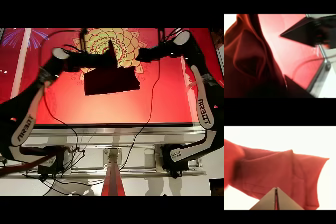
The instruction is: Fold the clothes and pants, and hang the long-sleeved shirts on hangers.
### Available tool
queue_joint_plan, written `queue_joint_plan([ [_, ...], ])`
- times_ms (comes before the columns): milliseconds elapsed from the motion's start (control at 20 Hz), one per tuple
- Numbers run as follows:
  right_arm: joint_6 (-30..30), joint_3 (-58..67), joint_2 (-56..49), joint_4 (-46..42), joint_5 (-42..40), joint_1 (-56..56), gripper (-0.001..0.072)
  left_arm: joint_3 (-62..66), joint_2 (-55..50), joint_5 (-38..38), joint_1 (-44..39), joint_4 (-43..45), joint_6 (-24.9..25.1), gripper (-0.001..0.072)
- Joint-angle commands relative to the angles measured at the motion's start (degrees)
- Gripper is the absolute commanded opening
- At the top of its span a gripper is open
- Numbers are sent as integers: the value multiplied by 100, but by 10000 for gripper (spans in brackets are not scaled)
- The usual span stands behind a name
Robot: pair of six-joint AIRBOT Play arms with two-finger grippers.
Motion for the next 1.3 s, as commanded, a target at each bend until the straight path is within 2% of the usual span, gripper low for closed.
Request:
queue_joint_plan([
  [0, -4, 7, 133, -293, 114, -564, 10, 0, -501, 1220, -850, -289, 0, 644],
  [50, -4, 7, 131, -647, 37, -629, 10, 0, -485, 1145, -883, -291, 2, 708],
  [150, 0, 4, 118, -1532, -52, -728, 9, 0, -378, 984, -804, -286, 2, 709],
  [250, 4, -2, -7, -1906, -39, -861, 8, 0, -208, 870, -588, -267, 2, 709],
  [350, -81, -24, -302, -1609, 289, -1049, 7, 0, -7, 590, -304, -269, 0, 700],
  [450, -946, -24, -772, -385, 1088, -1263, 7, 0, 251, 79, -39, -267, 59, 698],
  [500, -1060, -24, -1010, 166, 1375, -1333, 9, 0, 387, -133, 61, -267, 289, 698],
  [550, -1034, -24, -1222, 540, 1432, -1335, 123, 0, 518, -271, 136, -267, 527, 698],
  [600, -844, -24, -1408, 791, 1384, -1290, 375, 0, 625, -319, 184, -267, 702, 698],
  [650, -575, -24, -1558, 920, 1311, -1196, 531, 0, 719, -321, 227, -267, 850, 698],
  [750, -522, -24, -1749, 925, 1185, -898, 533, 0, 826, -326, 328, -219, 1073, 698],
  [900, -192, -24, -1974, 881, 785, -315, 531, 0, 876, -361, 667, 282, 1158, 698],
  [1000, -201, -24, -2024, 876, 623, 17, 531, 0, 894, -879, 1069, 715, 1141, 698],
  [1100, -262, -22, -2024, 876, 605, 278, 513, 0, 903, -1788, 1635, 1067, 942, 698],
  [1150, -417, -22, -2020, 874, 619, 372, 398, 0, 903, -2205, 1923, 1231, 841, 699],
  [1250, -503, 7, -2009, 876, 649, 426, 12, 0, 903, -2916, 2551, 1541, 546, 698],
])
